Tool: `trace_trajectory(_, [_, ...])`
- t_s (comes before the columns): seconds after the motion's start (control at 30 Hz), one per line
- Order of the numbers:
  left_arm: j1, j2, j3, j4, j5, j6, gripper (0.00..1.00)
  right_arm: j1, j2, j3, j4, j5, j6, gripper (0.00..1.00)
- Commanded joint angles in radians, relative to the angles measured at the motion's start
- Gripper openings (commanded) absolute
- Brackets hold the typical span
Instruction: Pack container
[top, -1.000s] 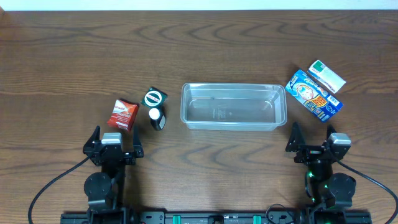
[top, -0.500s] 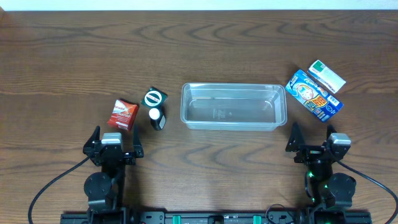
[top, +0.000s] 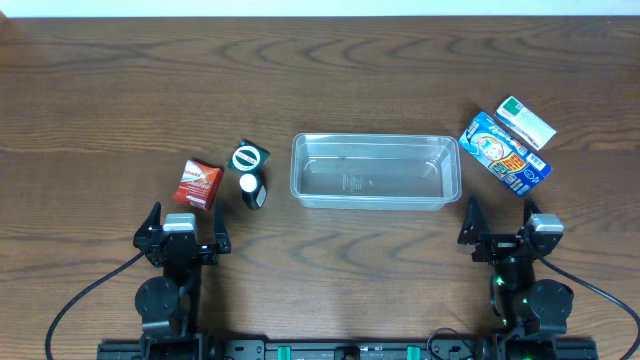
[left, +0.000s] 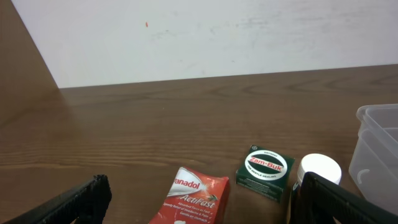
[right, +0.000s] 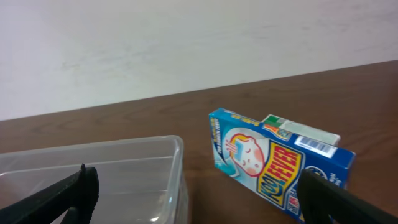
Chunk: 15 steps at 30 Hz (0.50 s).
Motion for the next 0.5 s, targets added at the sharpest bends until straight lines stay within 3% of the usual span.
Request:
trace_trajectory(0.0, [0.006, 0.004, -0.021, -0.024, 0.025, 0.009, 0.98, 0.008, -0.009, -0.002, 0.0, -0.054, -0.014, 0.99])
trace_trajectory(0.27, [0.005, 0.004, -0.021, -0.024, 0.025, 0.009, 0.98, 0.008, 0.018, 0.034, -0.003, -0.106, -0.018, 0.99])
trace_trajectory(0.47, [0.006, 0.004, -0.021, -0.024, 0.025, 0.009, 0.98, 0.008, 0.184, 0.218, -0.052, -0.103, -0.072, 0.99])
